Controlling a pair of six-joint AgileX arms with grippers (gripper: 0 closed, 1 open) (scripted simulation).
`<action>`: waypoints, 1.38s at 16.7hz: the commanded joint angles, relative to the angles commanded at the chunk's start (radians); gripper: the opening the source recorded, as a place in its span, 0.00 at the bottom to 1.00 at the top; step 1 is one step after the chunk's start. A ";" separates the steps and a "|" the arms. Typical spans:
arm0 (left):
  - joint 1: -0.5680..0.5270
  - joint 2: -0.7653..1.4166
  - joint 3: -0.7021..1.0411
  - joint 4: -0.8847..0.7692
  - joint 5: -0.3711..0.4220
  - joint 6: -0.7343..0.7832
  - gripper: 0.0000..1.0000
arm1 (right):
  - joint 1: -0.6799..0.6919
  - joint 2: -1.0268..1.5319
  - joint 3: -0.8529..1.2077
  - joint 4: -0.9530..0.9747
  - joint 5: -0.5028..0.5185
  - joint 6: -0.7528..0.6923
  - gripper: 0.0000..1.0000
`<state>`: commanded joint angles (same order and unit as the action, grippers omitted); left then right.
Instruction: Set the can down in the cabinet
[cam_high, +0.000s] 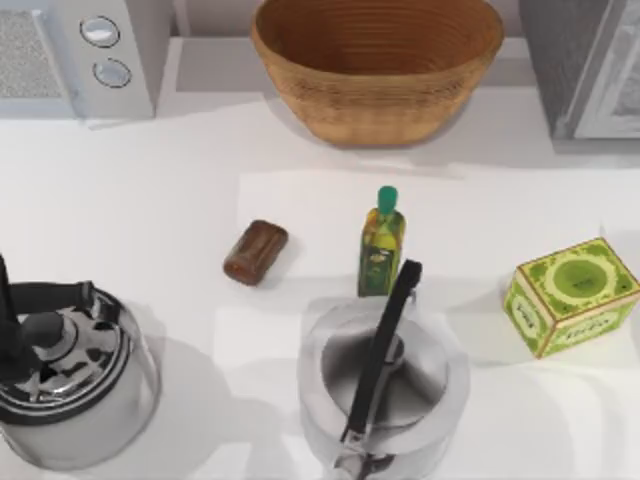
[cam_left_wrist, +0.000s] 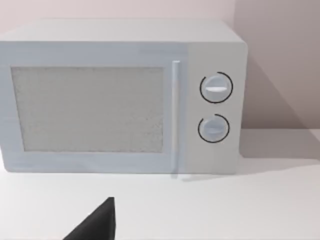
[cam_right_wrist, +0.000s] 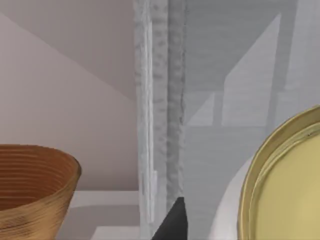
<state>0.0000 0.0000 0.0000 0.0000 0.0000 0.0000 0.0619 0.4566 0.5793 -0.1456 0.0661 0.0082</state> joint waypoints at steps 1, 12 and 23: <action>0.000 0.000 0.000 0.000 0.000 0.000 1.00 | 0.007 0.055 0.078 -0.015 0.007 0.001 0.00; 0.000 0.000 0.000 0.000 0.000 0.000 1.00 | 0.079 0.585 0.809 -0.177 0.084 0.006 0.00; 0.000 0.000 0.000 0.000 0.000 0.000 1.00 | 0.122 0.872 1.167 -0.276 0.131 0.010 0.00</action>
<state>0.0000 0.0000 0.0000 0.0000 0.0000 0.0000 0.1837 1.3291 1.7461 -0.4215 0.1973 0.0177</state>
